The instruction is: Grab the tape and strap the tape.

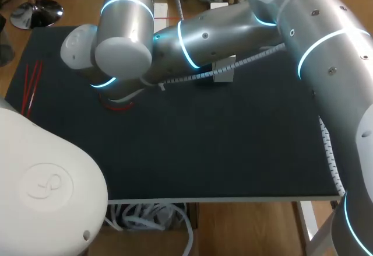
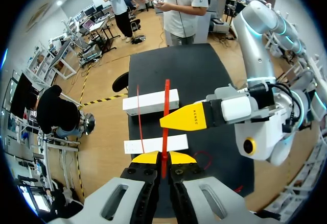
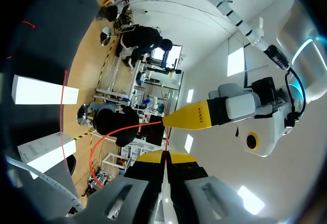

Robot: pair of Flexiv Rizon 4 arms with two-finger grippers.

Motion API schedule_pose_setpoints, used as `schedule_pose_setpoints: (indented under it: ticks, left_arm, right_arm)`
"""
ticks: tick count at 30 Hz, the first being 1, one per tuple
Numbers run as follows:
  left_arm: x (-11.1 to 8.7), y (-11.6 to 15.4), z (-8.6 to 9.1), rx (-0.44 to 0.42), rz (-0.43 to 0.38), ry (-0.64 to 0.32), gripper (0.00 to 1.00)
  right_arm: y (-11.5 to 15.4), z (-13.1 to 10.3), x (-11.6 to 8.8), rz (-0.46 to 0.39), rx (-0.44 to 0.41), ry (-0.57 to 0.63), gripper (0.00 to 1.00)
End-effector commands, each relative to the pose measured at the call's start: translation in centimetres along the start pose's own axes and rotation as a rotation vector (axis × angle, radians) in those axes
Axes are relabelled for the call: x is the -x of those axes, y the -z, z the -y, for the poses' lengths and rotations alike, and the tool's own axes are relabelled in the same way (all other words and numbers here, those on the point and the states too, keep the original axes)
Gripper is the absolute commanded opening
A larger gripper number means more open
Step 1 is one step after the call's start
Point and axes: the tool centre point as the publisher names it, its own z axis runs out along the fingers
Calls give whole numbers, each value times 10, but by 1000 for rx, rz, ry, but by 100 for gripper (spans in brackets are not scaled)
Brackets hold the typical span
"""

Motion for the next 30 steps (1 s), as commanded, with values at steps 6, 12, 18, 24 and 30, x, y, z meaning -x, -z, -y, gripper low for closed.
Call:
schedule_pose_setpoints:
  ticks: [6,12,18,24,30]
  left_arm:
    - [0,1,1,3,-1,1,0]
    - [0,1,1,3,-1,1,0]
    - [0,1,1,3,-1,1,0]
    - [0,1,1,3,-1,1,0]
    - [0,1,1,3,-1,1,0]
  right_arm:
    - [0,2,3,-6,1,1,0]
    - [-1,2,2,-8,6,0,0]
    - [-1,1,2,-5,15,3,13]
    - [-2,1,2,-4,13,5,100]
    - [-2,1,5,-9,20,-11,100]
